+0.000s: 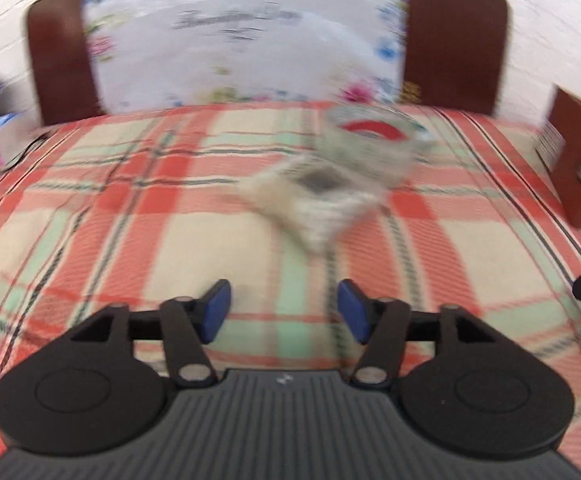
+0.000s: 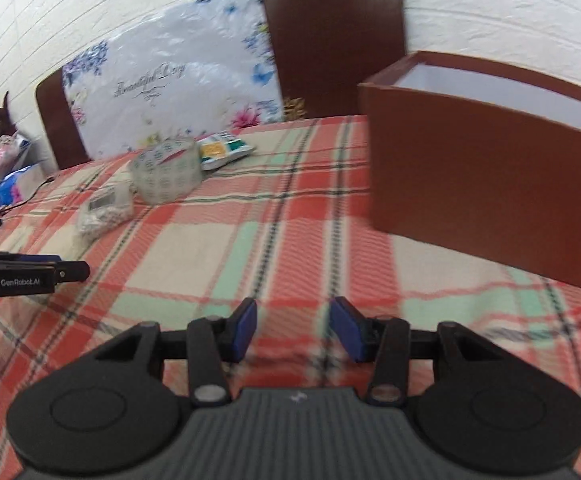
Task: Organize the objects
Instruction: 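Move the left gripper to the clear packing tape roll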
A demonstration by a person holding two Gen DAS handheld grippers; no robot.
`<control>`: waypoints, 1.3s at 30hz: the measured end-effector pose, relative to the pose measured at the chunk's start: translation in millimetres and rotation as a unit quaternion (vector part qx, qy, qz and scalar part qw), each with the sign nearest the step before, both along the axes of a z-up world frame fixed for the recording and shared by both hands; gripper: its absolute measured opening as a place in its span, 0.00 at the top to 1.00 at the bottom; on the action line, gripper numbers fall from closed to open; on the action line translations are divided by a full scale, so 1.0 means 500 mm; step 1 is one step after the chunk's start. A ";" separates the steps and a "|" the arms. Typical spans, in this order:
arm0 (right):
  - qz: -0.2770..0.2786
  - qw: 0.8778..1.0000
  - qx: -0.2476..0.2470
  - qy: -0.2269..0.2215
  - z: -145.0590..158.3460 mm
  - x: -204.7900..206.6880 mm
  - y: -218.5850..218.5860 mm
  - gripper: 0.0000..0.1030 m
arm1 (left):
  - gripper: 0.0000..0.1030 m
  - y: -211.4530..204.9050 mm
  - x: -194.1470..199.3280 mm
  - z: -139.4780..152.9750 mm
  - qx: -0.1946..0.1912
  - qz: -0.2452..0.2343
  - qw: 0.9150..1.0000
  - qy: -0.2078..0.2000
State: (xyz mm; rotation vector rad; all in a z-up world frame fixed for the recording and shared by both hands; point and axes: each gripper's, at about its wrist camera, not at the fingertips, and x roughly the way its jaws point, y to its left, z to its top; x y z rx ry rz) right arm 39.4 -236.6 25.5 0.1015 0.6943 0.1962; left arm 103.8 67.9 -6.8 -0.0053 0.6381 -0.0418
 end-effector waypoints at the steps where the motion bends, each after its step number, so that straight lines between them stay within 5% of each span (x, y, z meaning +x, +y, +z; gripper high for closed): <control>1: 0.005 1.000 0.004 0.005 0.005 0.019 0.015 0.55 | 0.37 0.016 0.002 -0.005 -0.023 0.005 1.000 -0.010; 6: 0.021 0.999 0.029 0.000 0.053 0.137 0.092 0.55 | 0.36 -0.012 -0.003 -0.005 0.006 -0.001 1.000 -0.029; 12: 0.033 0.999 0.042 -0.001 0.095 0.301 0.185 0.56 | 0.34 0.020 -0.006 -0.016 -0.028 -0.003 0.999 -0.032; 16: 0.016 0.996 0.061 0.063 0.061 0.390 0.203 0.82 | 0.32 0.029 -0.005 -0.017 -0.044 -0.006 0.998 -0.033; 18: -0.003 0.993 0.091 0.078 0.054 0.399 0.189 0.84 | 0.31 0.032 -0.005 -0.017 -0.050 -0.007 0.998 -0.033; 24: -0.014 0.988 0.139 0.066 0.107 0.326 0.148 0.86 | 0.30 0.036 -0.004 -0.016 -0.058 -0.010 0.998 -0.034; 33: 0.001 0.993 0.086 0.080 0.117 0.066 0.009 0.85 | 0.30 0.032 -0.004 -0.011 -0.050 -0.016 0.998 -0.026; 35: 0.000 0.993 0.081 0.086 0.099 0.015 -0.018 0.72 | 0.31 0.021 -0.006 0.000 -0.047 -0.026 0.998 -0.014; 37: -0.009 0.994 0.088 0.064 0.094 -0.032 -0.048 0.49 | 0.31 0.007 -0.015 0.019 -0.082 -0.044 0.996 0.002; 39: 0.004 0.997 0.075 0.031 0.091 -0.075 -0.054 0.39 | 0.31 -0.024 -0.026 0.047 -0.111 -0.082 0.990 0.009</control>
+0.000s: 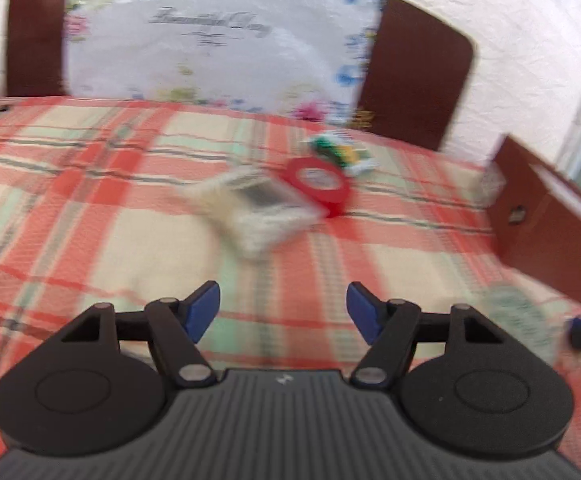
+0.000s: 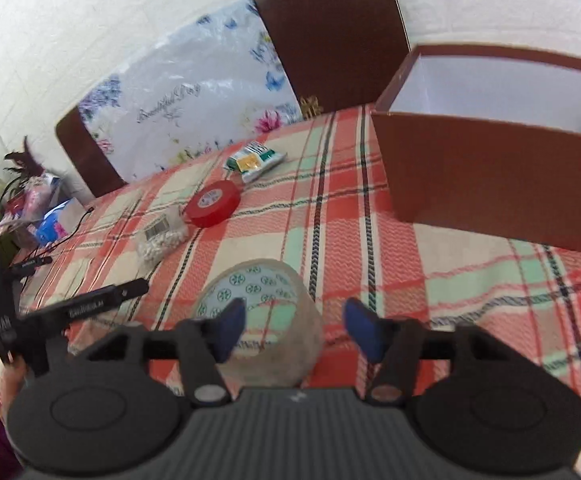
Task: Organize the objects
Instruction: 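Move the left gripper to the clear packing tape roll, then grasp the clear packing tape roll by its rim with the left gripper, then lower the clear tape roll into the brown box and release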
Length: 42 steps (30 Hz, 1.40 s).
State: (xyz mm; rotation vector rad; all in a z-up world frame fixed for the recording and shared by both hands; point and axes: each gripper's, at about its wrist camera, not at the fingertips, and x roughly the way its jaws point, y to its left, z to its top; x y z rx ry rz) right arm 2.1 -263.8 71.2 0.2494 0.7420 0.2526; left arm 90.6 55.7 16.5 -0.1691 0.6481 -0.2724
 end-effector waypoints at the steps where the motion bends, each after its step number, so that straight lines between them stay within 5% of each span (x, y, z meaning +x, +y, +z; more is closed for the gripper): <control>1: 0.014 1.000 -0.023 -0.014 -0.003 -0.013 0.009 0.34 | 0.31 -0.025 -0.008 0.017 -0.002 -0.022 1.000 -0.005; 4: 0.060 0.990 -0.114 -0.058 -0.017 -0.045 0.059 0.04 | 0.31 -0.098 -0.027 0.055 0.009 -0.085 0.996 -0.016; 8: 0.104 0.966 -0.211 -0.104 -0.047 -0.051 0.125 0.05 | 0.49 -0.169 -0.026 0.051 0.036 -0.136 0.990 0.020; 12: 0.122 0.962 -0.221 -0.104 -0.069 -0.022 0.142 0.07 | 0.64 -0.202 -0.009 0.008 0.068 -0.145 0.984 0.077; 13: 0.121 0.962 -0.222 -0.101 -0.074 -0.011 0.143 0.12 | 0.74 -0.201 -0.003 0.003 0.060 -0.149 0.983 0.086; 18: 0.096 0.972 -0.191 -0.102 -0.068 -0.001 0.127 0.16 | 0.75 -0.216 -0.013 0.076 0.037 -0.160 0.986 0.041; 23: 0.028 0.946 -0.236 -0.220 0.016 -0.035 0.081 0.15 | 0.75 -0.319 0.006 0.205 0.033 -0.201 0.978 -0.051; 26: -0.022 0.934 -0.254 -0.252 0.056 -0.011 0.022 0.15 | 0.75 -0.406 0.034 0.248 0.030 -0.226 0.971 -0.077; 30: -0.084 0.933 -0.250 -0.246 0.078 0.036 -0.082 0.15 | 0.75 -0.527 0.068 0.254 0.035 -0.255 0.962 -0.090; 36: -0.143 0.937 -0.245 -0.204 0.050 0.104 -0.202 0.15 | 0.73 -0.659 0.127 0.217 0.047 -0.266 0.960 -0.074; 39: -0.161 0.938 -0.248 -0.181 0.022 0.130 -0.232 0.03 | 0.68 -0.679 0.135 0.195 0.074 -0.249 0.964 -0.065; 42: -0.182 0.941 -0.217 -0.185 0.016 0.115 -0.250 0.04 | 0.68 -0.645 0.125 0.186 0.067 -0.254 0.963 -0.056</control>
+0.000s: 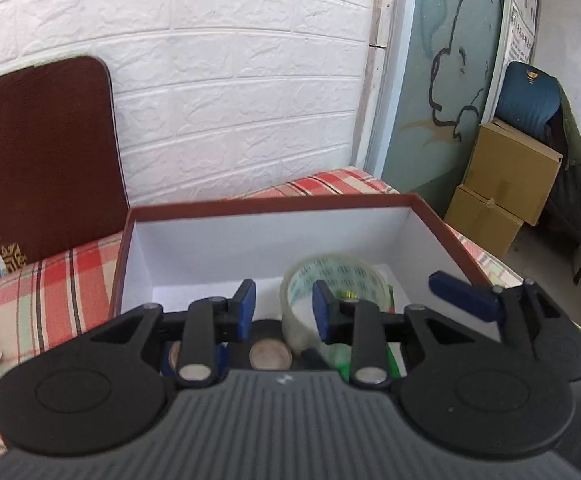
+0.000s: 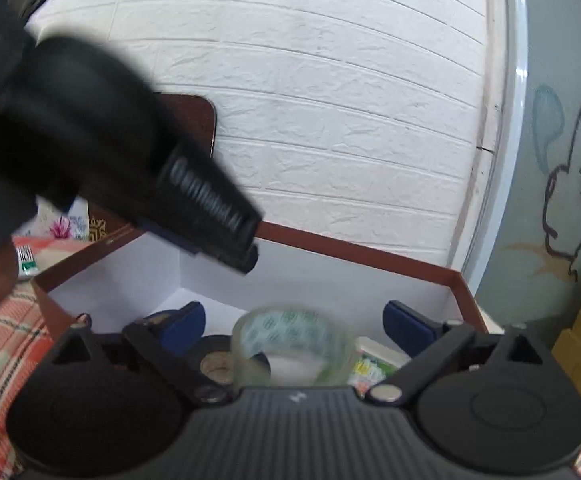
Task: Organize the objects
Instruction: 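Lower the clear tape roll into the brown box and release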
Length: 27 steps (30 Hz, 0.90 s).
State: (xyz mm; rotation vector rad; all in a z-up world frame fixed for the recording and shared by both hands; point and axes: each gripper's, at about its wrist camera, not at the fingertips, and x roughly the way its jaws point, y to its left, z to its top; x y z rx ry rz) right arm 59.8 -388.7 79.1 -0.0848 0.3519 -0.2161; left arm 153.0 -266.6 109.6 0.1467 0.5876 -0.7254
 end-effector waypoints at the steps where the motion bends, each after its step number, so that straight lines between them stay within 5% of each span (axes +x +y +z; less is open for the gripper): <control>1: -0.002 1.000 0.006 -0.009 0.000 -0.014 0.002 0.04 | 0.68 0.016 -0.009 0.000 -0.004 -0.001 1.000 -0.001; 6: 0.009 0.995 0.065 -0.073 -0.007 -0.119 0.028 0.04 | 0.67 0.121 -0.075 0.008 -0.028 -0.010 0.999 -0.016; 10: 0.023 0.992 0.091 -0.081 -0.022 -0.182 0.076 0.04 | 0.60 0.218 -0.121 -0.012 -0.029 0.001 0.999 -0.020; 15: 0.077 0.992 0.102 -0.006 -0.059 -0.168 0.148 0.08 | 0.60 0.343 -0.135 -0.118 0.036 0.060 0.998 0.009; 19: 0.128 0.985 0.094 0.071 -0.092 -0.129 0.220 0.23 | 0.58 0.468 -0.099 -0.201 0.082 0.164 0.982 0.049; 23: 0.179 0.972 0.087 0.125 -0.116 -0.084 0.287 0.39 | 0.54 0.566 -0.087 -0.212 0.054 0.239 0.969 0.020; 27: 0.210 0.964 0.082 0.138 -0.124 -0.009 0.352 0.41 | 0.45 0.569 -0.096 -0.233 0.045 0.252 0.966 -0.024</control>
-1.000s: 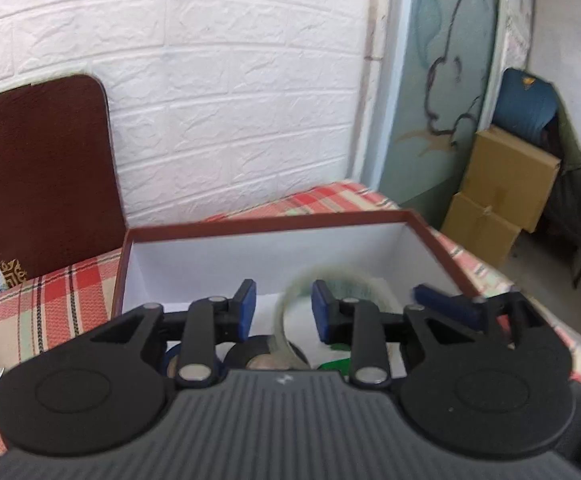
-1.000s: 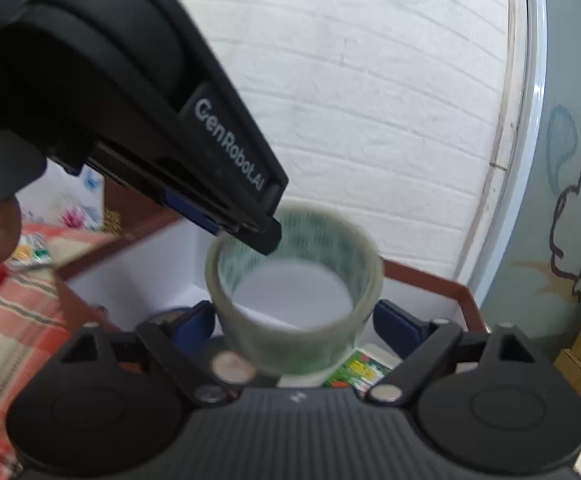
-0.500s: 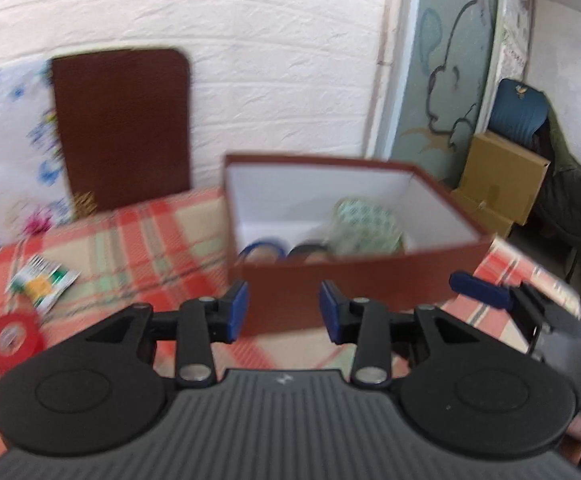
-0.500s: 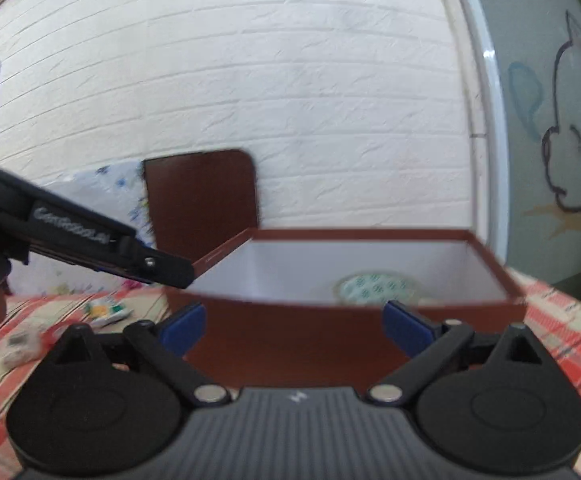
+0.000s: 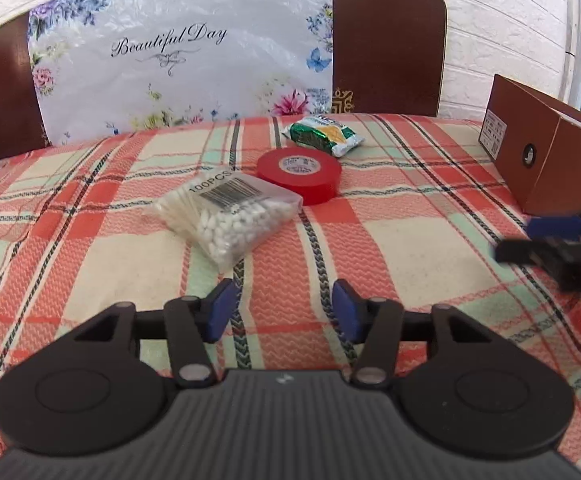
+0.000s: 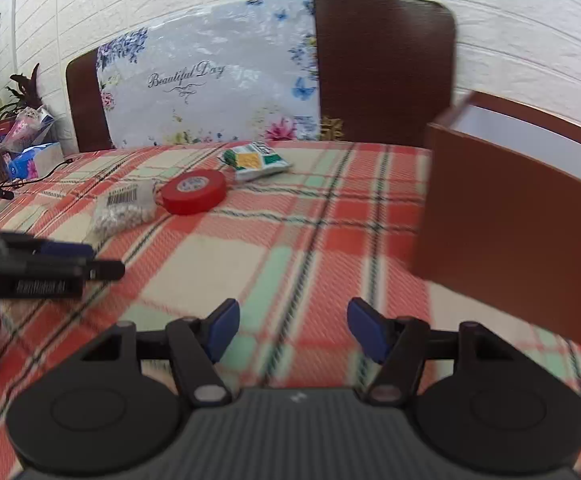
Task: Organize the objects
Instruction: 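Pick up the green-and-yellow snack packet with the right gripper, set it near the left gripper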
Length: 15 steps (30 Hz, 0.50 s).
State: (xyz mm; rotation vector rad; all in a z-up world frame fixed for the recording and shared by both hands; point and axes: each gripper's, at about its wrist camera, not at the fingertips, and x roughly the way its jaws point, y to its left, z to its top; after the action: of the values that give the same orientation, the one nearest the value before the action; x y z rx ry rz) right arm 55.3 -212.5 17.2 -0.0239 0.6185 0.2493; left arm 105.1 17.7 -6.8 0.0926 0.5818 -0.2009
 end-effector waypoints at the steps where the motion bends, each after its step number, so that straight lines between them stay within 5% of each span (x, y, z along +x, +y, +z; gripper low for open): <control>1: 0.002 1.000 0.007 -0.002 0.001 0.021 0.011 0.41 | 0.44 -0.009 -0.001 -0.002 0.011 0.000 1.000 -0.006; 9: 0.012 0.999 0.009 -0.046 0.048 0.267 0.112 0.38 | 0.41 0.016 -0.012 -0.006 -0.013 0.003 1.000 -0.008; 12: 0.044 0.999 0.009 -0.031 0.037 0.347 0.155 0.27 | 0.41 0.021 -0.016 -0.008 -0.021 0.004 1.000 -0.006; 15: 0.032 0.999 -0.018 -0.011 0.005 0.403 0.185 0.36 | 0.40 0.023 -0.015 -0.009 -0.026 0.004 1.000 -0.005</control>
State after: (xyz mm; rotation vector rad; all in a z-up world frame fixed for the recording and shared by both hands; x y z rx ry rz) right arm 257.0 -120.2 19.5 -0.0812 0.6016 0.2988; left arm 97.6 29.2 -11.2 0.0401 0.5670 -0.2076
